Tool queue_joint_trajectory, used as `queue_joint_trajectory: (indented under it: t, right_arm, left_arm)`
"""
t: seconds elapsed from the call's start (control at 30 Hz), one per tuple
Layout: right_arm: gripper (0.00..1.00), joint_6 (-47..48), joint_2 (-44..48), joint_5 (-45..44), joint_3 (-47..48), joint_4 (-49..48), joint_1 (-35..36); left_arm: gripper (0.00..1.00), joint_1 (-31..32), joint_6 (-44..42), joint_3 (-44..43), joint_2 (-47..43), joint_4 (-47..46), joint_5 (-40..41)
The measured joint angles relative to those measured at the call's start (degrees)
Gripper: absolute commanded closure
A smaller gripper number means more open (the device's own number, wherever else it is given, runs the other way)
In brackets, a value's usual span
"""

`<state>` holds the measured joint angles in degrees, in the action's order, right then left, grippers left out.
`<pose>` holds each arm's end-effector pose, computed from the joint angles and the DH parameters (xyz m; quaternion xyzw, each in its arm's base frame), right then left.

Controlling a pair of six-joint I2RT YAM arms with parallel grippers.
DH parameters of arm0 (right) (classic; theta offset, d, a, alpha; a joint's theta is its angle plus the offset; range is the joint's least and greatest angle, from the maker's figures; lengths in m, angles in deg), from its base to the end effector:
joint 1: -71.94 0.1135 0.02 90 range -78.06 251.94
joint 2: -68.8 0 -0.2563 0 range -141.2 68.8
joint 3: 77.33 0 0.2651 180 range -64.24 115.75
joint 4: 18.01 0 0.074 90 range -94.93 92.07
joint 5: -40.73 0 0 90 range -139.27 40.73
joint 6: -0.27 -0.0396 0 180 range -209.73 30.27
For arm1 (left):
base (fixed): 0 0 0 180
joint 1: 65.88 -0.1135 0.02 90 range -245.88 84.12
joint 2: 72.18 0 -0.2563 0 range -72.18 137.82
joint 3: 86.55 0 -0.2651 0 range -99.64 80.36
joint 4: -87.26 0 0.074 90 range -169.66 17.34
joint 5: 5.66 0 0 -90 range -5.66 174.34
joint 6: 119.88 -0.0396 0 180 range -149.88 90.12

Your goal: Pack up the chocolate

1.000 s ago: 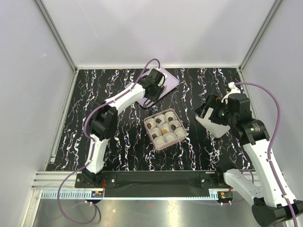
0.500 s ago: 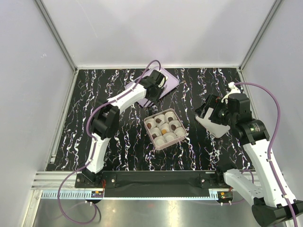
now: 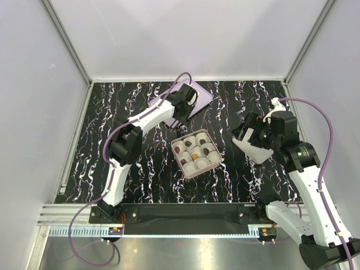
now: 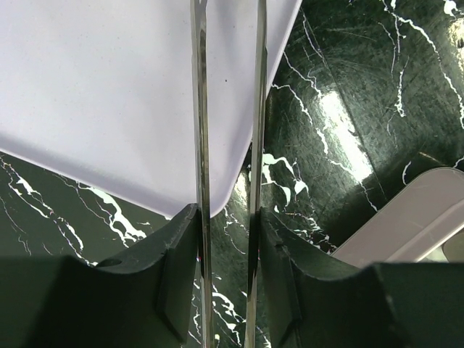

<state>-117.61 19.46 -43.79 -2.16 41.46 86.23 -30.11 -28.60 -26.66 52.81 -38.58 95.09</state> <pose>0.1794 0.0496 0.3606 0.0818 0.8769 0.2090 0.4250 0.4012 -0.2800 0.2041 0.2606 0.9238 0.0012 0.2806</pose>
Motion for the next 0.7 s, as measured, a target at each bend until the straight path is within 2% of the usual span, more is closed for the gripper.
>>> queue_joint_trajectory:
  t: [0.7]
  right_arm:
    - [0.0, -0.02, 0.7, 0.0, 0.0, 0.02, 0.0]
  left_arm:
    - [0.62, 0.15, 0.04, -1.38, 0.0, 2.23, 0.44]
